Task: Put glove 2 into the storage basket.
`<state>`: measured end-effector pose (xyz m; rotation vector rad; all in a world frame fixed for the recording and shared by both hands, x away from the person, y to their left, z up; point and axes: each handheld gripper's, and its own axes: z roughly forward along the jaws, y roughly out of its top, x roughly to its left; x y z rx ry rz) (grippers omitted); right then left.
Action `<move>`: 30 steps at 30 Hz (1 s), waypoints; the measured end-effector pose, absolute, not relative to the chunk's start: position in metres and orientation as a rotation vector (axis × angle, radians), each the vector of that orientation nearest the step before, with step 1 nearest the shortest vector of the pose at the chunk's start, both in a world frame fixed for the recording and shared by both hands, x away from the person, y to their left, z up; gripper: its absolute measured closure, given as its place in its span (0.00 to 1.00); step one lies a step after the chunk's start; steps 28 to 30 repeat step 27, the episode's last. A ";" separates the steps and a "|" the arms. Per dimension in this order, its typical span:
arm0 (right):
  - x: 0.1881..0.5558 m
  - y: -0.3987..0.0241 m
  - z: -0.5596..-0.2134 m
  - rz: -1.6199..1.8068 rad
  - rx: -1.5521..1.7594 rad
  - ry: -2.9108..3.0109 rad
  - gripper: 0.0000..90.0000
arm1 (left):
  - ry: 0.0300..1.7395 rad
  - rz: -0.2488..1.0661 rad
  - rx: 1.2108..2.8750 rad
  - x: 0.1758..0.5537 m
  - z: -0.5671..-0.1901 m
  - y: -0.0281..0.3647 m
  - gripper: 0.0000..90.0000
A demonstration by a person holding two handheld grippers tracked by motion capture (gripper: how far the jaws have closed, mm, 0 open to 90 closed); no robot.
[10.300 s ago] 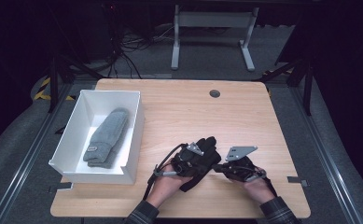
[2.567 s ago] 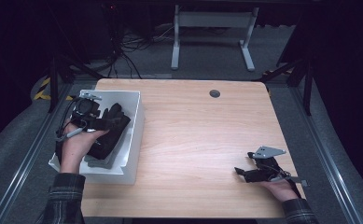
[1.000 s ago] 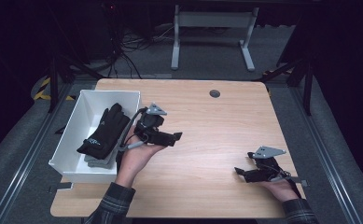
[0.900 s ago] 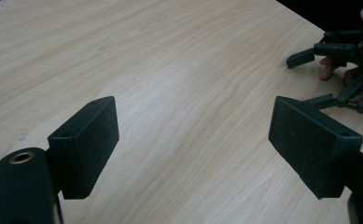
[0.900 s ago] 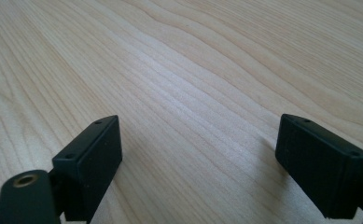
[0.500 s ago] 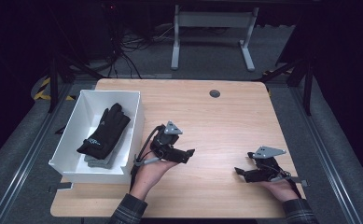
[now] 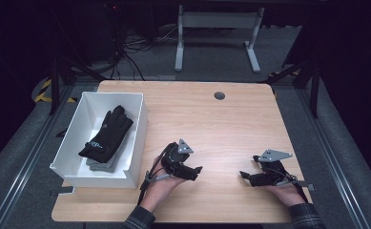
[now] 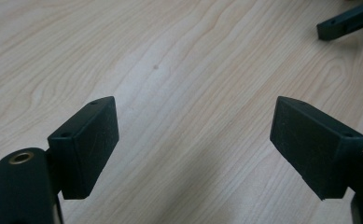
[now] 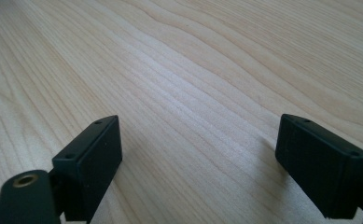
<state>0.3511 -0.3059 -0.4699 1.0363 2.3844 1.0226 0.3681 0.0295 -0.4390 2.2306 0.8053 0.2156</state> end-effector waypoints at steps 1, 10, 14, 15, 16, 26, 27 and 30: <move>0.351 -0.306 -0.470 1.023 1.036 2.384 0.17 | 0.807 0.215 2.242 0.367 -0.442 0.028 0.18; 0.351 -0.306 -0.470 1.023 1.036 2.385 0.17 | 0.790 0.227 2.261 0.365 -0.456 0.020 0.17; 0.351 -0.306 -0.470 1.024 1.038 2.385 0.17 | 0.785 0.225 2.263 0.364 -0.461 0.019 0.16; 0.351 -0.306 -0.470 1.024 1.038 2.385 0.17 | 0.783 0.227 2.266 0.364 -0.463 0.019 0.16; 0.351 -0.306 -0.470 1.023 1.036 2.386 0.17 | 0.790 0.229 2.273 0.364 -0.465 0.019 0.15; 0.351 -0.306 -0.470 1.022 1.036 2.386 0.17 | 0.772 0.264 2.323 0.363 -0.470 0.014 0.09; 0.351 -0.306 -0.470 1.022 1.036 2.386 0.17 | 0.770 0.262 2.322 0.363 -0.470 0.014 0.08; 0.351 -0.306 -0.470 1.022 1.036 2.386 0.17 | 0.770 0.262 2.322 0.363 -0.470 0.014 0.08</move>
